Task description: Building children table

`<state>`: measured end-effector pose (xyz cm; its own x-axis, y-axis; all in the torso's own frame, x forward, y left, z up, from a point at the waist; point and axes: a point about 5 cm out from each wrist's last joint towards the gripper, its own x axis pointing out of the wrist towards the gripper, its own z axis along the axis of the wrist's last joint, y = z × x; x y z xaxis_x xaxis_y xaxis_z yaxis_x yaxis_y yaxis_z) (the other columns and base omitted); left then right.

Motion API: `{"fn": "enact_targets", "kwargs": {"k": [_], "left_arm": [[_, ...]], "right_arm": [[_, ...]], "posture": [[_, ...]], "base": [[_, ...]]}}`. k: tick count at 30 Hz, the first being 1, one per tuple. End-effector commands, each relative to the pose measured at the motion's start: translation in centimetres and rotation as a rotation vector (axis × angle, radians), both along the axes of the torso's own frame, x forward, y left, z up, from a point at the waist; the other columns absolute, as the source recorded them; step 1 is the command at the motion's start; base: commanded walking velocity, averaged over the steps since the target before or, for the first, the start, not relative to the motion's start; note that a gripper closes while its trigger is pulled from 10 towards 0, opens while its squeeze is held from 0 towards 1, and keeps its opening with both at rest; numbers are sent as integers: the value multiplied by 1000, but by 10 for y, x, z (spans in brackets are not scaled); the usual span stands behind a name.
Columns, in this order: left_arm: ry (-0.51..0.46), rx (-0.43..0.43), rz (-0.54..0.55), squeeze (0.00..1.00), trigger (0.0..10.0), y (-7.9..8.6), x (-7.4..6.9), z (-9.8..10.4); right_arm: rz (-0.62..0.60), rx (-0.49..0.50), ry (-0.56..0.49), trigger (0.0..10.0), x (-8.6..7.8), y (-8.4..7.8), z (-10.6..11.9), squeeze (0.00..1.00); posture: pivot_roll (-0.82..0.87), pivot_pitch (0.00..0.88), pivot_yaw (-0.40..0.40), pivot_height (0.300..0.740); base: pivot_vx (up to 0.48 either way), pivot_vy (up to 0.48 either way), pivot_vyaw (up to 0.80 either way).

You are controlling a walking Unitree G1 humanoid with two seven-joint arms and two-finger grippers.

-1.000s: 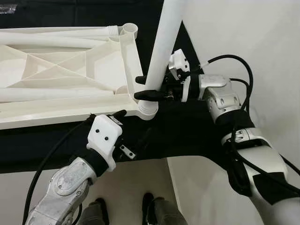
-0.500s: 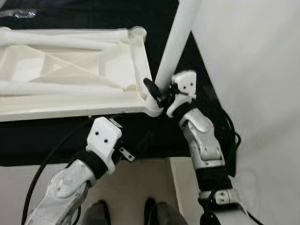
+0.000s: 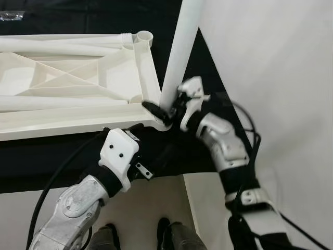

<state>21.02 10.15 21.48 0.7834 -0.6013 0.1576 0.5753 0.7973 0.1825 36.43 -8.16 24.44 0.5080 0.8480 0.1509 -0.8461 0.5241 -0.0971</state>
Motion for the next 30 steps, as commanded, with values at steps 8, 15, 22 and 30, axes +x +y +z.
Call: {"fn": "enact_targets", "kwargs": {"k": [8, 15, 22, 30], "left_arm": [[0, 1, 1, 0, 10000, -2, -1, -1], [1, 3, 4, 0, 10000, -2, -2, -1], [5, 1, 4, 0, 10000, -3, -3, -1], [5, 3, 9, 0, 10000, 0, -3, -1]], "right_arm": [[572, -199, -12, 10000, -16, 12, 7, 0], [629, -202, -15, 2784, -7, 16, 21, 0], [660, -199, -7, 0, -6, 11, 19, 0], [282, -123, 1, 0, 2, -15, -8, 0]], "posture": [[103, 237, -159, 740], [111, 247, -159, 740], [105, 253, -158, 740], [102, 258, -160, 740]], "base": [[0, 0, 0], [0, 0, 0], [0, 0, 0], [0, 0, 0]]}}
